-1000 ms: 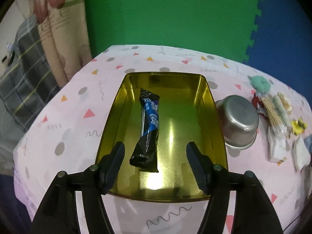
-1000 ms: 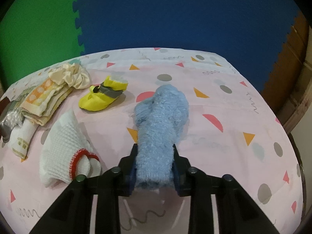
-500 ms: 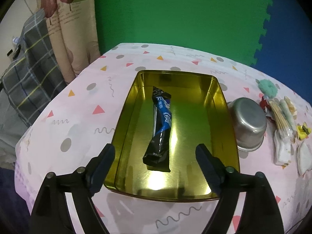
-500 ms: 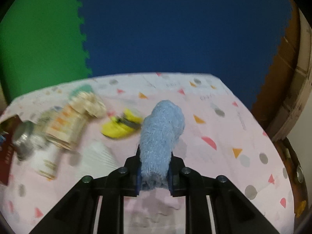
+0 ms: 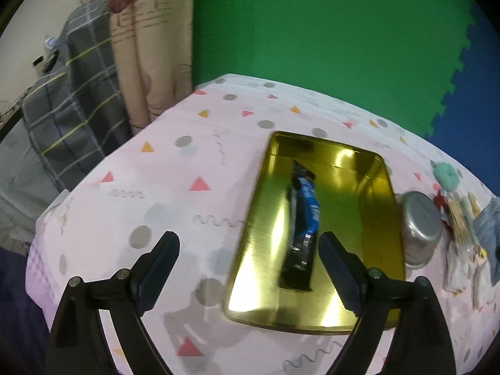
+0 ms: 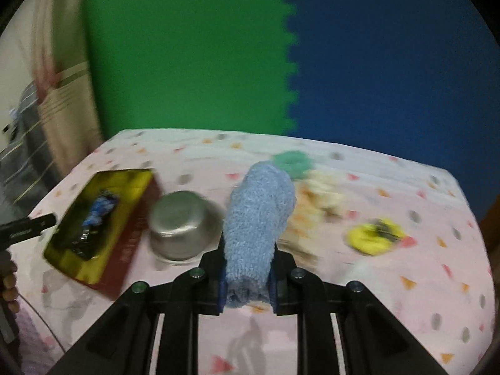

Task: Organize soft objects
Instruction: 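Carry the blue sock into the gold tin and open the right gripper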

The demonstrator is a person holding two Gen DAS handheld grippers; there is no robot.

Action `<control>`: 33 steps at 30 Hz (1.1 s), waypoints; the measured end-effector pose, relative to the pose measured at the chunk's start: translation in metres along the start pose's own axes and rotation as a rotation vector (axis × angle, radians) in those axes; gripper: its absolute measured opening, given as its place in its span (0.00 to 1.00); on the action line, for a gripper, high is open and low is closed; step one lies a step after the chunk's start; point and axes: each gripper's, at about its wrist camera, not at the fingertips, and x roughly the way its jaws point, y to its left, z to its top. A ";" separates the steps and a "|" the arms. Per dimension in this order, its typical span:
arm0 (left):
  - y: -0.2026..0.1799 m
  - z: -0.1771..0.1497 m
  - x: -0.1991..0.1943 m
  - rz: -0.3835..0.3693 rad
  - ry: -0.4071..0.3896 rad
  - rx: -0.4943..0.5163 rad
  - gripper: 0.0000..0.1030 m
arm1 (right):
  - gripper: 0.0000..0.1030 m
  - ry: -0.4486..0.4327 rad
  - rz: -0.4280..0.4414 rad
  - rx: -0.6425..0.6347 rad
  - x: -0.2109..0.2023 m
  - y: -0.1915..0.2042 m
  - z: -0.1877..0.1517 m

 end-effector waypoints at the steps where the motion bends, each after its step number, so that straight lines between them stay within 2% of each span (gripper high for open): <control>1: 0.004 0.001 0.000 0.007 0.000 -0.004 0.86 | 0.19 0.004 0.020 -0.013 0.003 0.013 0.002; 9: 0.025 0.009 -0.003 0.018 -0.003 -0.040 0.86 | 0.19 0.034 0.141 -0.115 0.035 0.099 0.008; 15: 0.036 0.010 0.001 0.019 0.009 -0.073 0.87 | 0.19 0.074 0.191 -0.151 0.069 0.141 0.014; 24: 0.041 0.009 0.005 0.012 0.018 -0.077 0.88 | 0.19 0.146 0.185 -0.166 0.124 0.164 0.024; 31: 0.040 0.007 0.014 0.008 0.041 -0.075 0.88 | 0.22 0.197 0.187 -0.194 0.142 0.174 0.018; 33: 0.039 0.006 0.016 0.007 0.045 -0.070 0.88 | 0.29 0.201 0.187 -0.205 0.141 0.174 0.019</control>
